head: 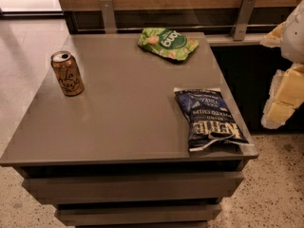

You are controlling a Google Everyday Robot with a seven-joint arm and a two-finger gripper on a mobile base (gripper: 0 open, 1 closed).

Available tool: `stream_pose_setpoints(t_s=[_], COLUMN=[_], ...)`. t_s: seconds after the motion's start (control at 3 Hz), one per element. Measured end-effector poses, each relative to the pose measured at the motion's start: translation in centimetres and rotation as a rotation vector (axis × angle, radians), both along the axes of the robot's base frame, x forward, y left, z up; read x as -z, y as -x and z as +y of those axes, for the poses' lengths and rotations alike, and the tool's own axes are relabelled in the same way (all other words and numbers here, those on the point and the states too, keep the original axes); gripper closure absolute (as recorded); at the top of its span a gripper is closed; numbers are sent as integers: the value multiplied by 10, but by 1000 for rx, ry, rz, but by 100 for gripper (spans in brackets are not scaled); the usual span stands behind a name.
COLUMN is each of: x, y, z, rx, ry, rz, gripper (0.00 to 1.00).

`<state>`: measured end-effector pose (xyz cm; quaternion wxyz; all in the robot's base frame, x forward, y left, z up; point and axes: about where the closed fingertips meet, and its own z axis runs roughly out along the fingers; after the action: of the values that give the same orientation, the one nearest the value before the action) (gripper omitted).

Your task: Pick blue chip bag

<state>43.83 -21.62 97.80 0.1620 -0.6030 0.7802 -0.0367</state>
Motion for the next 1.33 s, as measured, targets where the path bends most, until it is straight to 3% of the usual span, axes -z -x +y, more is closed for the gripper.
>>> stream_pose_setpoints(t_s=[0.33,0.67,1.33], x=[-1,5,53], y=[0,-6,-24], z=[0,9,55], rx=[2,47,227], ry=[-3,-26,-108], rz=[-3,30,163], gripper=[0,0,0])
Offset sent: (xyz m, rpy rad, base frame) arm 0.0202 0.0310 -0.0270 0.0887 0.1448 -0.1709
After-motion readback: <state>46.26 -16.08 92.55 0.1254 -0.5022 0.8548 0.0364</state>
